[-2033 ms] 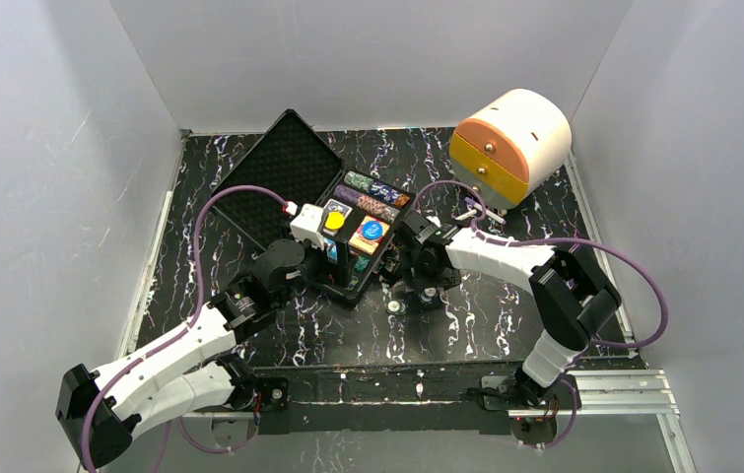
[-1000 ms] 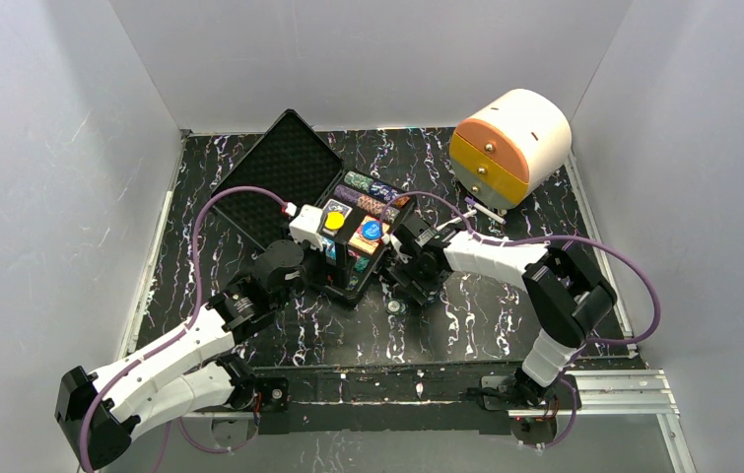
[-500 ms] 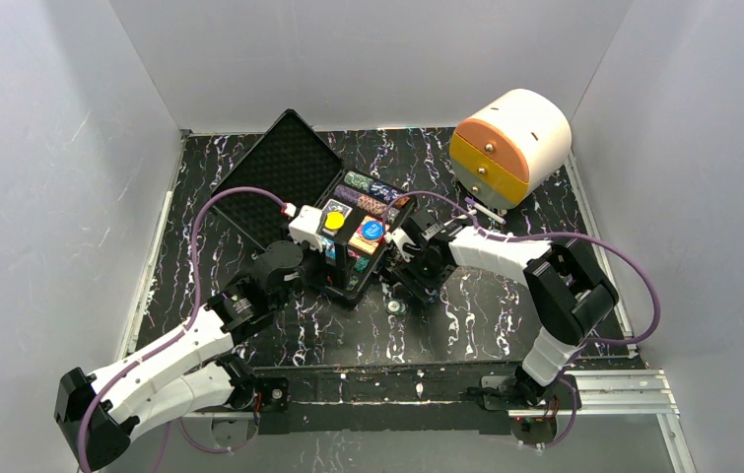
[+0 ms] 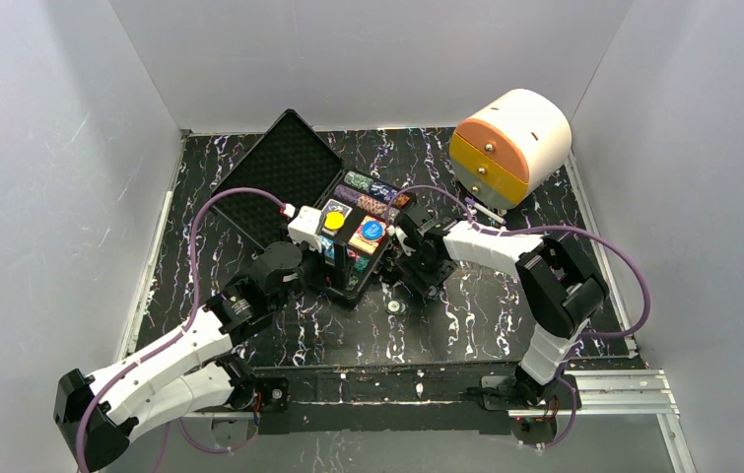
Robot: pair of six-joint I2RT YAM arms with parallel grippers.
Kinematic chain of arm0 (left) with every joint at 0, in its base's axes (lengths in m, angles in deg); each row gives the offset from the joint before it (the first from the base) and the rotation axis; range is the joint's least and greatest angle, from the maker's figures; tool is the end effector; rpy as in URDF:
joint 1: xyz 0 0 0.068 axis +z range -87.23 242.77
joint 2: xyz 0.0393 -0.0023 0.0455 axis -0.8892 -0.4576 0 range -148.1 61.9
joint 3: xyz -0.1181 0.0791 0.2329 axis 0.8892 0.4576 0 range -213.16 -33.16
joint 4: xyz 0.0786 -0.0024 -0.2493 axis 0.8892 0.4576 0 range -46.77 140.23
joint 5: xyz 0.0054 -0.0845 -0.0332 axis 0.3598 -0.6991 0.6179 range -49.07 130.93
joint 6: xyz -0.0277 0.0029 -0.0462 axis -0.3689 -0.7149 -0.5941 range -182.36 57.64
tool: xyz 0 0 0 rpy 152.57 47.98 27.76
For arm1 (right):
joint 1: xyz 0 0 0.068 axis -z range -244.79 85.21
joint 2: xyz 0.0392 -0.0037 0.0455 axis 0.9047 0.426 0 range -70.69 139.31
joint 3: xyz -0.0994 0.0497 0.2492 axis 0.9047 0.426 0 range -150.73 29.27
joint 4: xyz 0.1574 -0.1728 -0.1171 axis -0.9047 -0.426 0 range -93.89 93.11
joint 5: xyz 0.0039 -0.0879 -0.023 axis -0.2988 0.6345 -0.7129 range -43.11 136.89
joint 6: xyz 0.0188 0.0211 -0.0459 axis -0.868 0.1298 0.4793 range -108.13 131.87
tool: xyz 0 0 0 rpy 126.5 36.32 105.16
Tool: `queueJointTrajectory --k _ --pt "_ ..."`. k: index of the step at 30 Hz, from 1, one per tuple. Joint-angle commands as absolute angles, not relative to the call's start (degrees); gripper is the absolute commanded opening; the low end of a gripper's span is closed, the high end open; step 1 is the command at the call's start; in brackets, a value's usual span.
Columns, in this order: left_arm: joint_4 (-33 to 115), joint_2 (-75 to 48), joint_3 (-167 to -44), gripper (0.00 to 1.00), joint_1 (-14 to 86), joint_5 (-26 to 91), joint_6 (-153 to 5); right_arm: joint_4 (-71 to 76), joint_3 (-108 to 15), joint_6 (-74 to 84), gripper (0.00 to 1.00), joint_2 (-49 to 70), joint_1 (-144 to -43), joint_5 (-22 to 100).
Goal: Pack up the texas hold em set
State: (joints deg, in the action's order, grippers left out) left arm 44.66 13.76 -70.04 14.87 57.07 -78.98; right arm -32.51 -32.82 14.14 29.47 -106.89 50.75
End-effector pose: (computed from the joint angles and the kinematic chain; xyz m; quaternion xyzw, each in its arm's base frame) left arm 0.1424 -0.1428 0.2973 0.1240 0.7683 -0.2374 0.5814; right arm 0.2444 0.2177 0.1645 -0.3691 0.9179 0.0169 0.1447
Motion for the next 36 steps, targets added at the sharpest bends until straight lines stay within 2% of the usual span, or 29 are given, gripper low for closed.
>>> queueJointTrajectory --k 1,2,4,8,16,21,29,36 --pt "44.72 14.69 -71.08 0.87 14.43 58.68 -78.44 -32.54 -31.70 8.71 0.73 33.39 -106.79 54.01" --pt "44.72 14.73 -71.10 0.87 14.43 58.77 -78.44 -32.64 -31.65 8.52 0.75 33.70 -106.47 53.25" --pt "44.72 14.78 -71.13 0.87 14.38 58.86 -78.40 -32.99 -31.68 7.56 0.73 34.36 -105.67 52.37" --pt "44.89 14.77 -71.22 0.87 14.34 58.90 -78.38 -33.65 -31.79 6.69 0.51 35.31 -104.17 49.35" --pt "44.54 14.31 -70.81 0.87 14.25 59.17 -78.52 -34.15 -32.51 3.44 0.28 34.26 -103.42 48.34" --pt "44.46 13.77 -70.61 0.87 14.08 58.73 -78.91 -33.14 -32.36 -1.10 0.24 30.73 -103.04 50.09" --pt "43.56 13.54 -68.31 0.87 13.77 56.52 -86.41 -33.89 -31.04 -8.99 0.25 23.18 -102.41 50.82" --pt "33.16 9.53 -62.44 0.87 9.90 53.52 -95.38 -34.23 -30.22 -16.23 0.26 18.17 -101.93 50.79"
